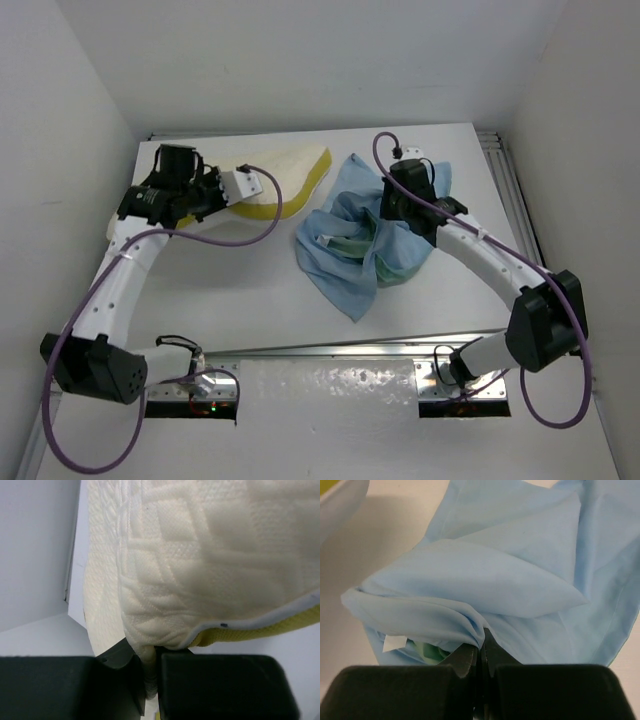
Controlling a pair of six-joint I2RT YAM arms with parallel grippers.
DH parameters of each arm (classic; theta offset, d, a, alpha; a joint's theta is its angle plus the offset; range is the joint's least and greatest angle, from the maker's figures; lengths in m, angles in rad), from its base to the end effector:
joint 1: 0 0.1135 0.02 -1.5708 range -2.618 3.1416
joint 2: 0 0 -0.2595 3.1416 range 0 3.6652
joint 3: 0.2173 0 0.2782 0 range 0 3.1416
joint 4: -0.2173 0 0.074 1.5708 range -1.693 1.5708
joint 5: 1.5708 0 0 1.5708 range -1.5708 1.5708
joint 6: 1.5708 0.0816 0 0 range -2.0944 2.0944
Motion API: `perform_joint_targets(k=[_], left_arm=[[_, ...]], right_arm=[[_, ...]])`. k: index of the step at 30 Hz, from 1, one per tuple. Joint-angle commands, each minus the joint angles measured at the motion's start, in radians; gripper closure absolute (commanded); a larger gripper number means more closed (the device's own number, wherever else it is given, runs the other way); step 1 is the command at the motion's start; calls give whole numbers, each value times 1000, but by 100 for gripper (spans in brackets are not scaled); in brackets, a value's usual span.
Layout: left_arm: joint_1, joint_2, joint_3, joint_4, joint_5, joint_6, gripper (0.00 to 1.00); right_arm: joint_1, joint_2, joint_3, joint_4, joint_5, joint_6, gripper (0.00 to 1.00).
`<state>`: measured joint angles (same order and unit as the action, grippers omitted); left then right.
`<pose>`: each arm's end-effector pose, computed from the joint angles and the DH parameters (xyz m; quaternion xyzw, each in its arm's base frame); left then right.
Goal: Put the pillow into the pillowcase
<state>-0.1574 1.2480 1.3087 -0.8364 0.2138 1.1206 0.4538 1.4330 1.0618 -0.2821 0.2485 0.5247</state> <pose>0.3084 -0.0665 0.3283 0.5799 0.7112 0.0911 0.3867 0.3511 0.1489 0.2348 0.0864 0.8872 0.1084 0.4401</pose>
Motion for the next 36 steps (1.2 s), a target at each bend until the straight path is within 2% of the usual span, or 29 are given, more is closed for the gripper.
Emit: perform_joint_targets(k=[1,8,18,21,22,24,25,26,29,31,35,36], left_arm=[[-19,-134,-5,-102,104,31,100],[-42,-314,-45,-407,295,244,100],[-44,-334,-57,-422,426,285,100],[-44,-326,-95,-316,435,220,100],[-45,-322,-130,-206,427,124,100],[-71,-312,-158,-94,368,44,100],[-86,-302,-182,15,327,-23,100],[-105,-294,-195,54,237,-37,100],[-178,-260,-221,106,177,-41,100],[-215,-237,-267,184,141,-111,100],[-338,-167,-331,321,-54,-179,100],[-356,-153,-332,338,-54,-179,100]], right_arm=[[-4,49,84,21,81,12,100],[-3,202,306,-74,69,9,100],[28,208,299,-94,71,32,100],[39,196,271,-86,57,34,100],[48,188,254,-75,49,26,100],[81,161,204,-39,44,-1,100],[98,150,189,-31,41,-8,100],[102,142,178,-29,35,-9,100],[105,110,136,-28,14,-5,100],[115,89,130,-31,6,-12,100],[151,43,125,-75,-14,-57,100],[151,43,124,-84,-14,-58,100]])
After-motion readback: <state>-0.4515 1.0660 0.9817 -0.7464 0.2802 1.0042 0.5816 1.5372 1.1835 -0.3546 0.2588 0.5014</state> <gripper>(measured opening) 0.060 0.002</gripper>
